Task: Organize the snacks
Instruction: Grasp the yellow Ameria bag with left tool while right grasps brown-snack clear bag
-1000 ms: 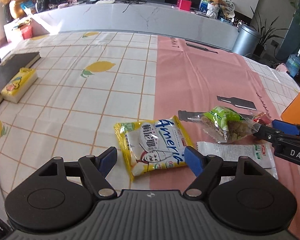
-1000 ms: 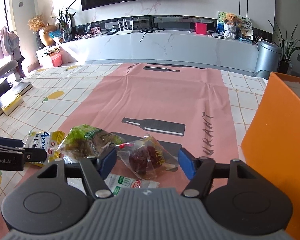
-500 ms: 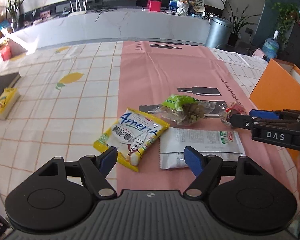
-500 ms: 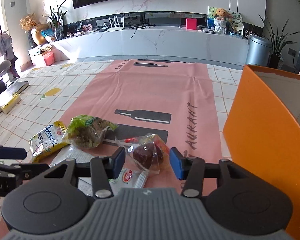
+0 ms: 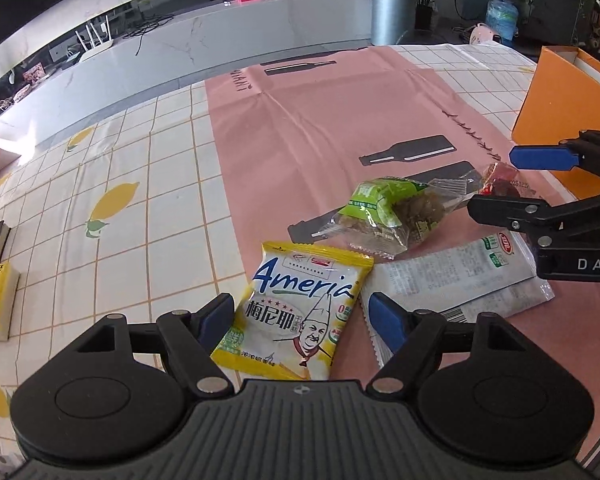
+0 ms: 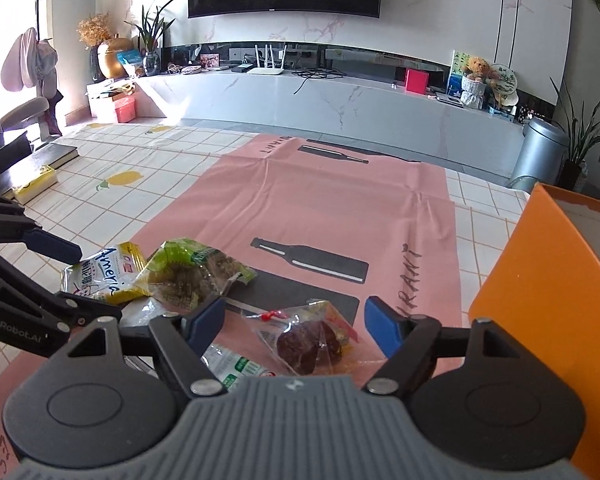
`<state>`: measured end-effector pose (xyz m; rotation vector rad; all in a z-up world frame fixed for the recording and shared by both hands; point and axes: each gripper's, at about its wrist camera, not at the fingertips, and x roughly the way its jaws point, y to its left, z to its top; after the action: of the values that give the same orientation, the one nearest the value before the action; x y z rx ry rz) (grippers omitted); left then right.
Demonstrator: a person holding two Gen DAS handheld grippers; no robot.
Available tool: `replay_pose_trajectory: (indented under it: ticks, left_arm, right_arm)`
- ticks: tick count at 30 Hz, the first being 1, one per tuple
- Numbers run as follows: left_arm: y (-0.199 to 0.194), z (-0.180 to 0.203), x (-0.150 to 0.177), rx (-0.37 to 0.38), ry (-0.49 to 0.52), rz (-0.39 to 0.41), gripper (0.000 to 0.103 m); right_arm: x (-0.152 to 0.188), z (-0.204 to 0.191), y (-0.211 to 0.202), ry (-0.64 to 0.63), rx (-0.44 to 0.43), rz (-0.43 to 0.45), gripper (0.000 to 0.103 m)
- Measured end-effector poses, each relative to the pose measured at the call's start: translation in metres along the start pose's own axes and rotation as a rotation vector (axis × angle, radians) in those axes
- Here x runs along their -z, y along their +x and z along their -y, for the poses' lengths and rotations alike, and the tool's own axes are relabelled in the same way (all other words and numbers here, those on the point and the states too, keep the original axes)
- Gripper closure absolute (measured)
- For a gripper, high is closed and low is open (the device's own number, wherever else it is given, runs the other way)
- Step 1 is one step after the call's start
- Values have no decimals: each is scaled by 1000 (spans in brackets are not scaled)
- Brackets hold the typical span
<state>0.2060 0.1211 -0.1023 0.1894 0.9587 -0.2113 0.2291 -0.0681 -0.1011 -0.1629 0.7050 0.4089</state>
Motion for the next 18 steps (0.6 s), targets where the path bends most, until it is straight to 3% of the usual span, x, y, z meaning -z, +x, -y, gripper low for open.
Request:
replay_pose_trajectory:
  ticks: [8, 14, 18]
  left_arm:
    - [12, -15, -5, 19, -13, -22, 12]
    - [10, -18, 1, 18, -88, -14, 14]
    - [5, -13, 3, 0, -133, -6, 28]
  right_arm:
    - [3, 7, 10, 54, -8, -51, 49]
    - [4, 7, 12, 53, -5, -66, 53]
    - [6, 4, 14, 29, 14, -73, 57]
